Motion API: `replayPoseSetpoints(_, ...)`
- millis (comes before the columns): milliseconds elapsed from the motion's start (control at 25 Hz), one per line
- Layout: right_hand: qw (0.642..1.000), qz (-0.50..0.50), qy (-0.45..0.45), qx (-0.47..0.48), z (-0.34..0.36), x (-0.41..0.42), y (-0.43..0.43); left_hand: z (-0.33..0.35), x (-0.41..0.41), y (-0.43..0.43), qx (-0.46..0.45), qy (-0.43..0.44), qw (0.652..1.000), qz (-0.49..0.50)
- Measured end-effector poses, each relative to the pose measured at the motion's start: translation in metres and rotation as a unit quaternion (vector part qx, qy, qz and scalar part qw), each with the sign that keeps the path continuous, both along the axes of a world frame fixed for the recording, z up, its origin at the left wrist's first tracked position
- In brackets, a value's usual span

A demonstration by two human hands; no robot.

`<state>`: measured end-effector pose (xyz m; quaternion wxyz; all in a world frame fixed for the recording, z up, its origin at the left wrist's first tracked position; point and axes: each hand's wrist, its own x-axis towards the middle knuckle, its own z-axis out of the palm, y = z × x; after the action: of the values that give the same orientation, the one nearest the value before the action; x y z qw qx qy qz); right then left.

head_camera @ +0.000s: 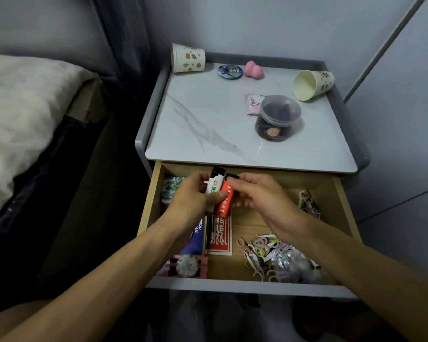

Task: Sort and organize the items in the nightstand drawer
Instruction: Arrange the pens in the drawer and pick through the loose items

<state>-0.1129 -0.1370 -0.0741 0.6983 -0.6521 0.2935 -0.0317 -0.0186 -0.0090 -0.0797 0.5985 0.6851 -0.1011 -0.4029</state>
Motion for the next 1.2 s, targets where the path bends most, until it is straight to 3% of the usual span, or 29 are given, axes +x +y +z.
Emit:
replayPoseSetpoints(280, 0.999, 0.011, -0.002, 0.037, -0.007, 0.007, 0.002, 0.001, 0.000, 0.001, 0.014, -0.026, 0.999, 0.025)
replayPoseSetpoints(400, 1.000, 0.022, 0.010, 0.004, -0.014, 0.010, -0.004, 0.002, 0.000, -0.001, 0.018, -0.026, 0.999, 0.043)
replayPoseSetpoints(680, 0.988, -0.018, 0.145, -0.039, -0.053, 0.007, -0.041, 0.011, 0.009, -0.004, 0.001, -0.002, 0.991, 0.132)
replayPoseSetpoints(880, 0.977, 0.032, 0.201, -0.064, -0.081, 0.026, -0.051, 0.009, 0.013, -0.005, -0.007, 0.012, 0.988, 0.156)
replayPoseSetpoints(1200, 0.983, -0.015, 0.175, -0.046, -0.091, 0.032, -0.053, 0.004, 0.017, -0.004, -0.005, 0.012, 0.989, 0.148)
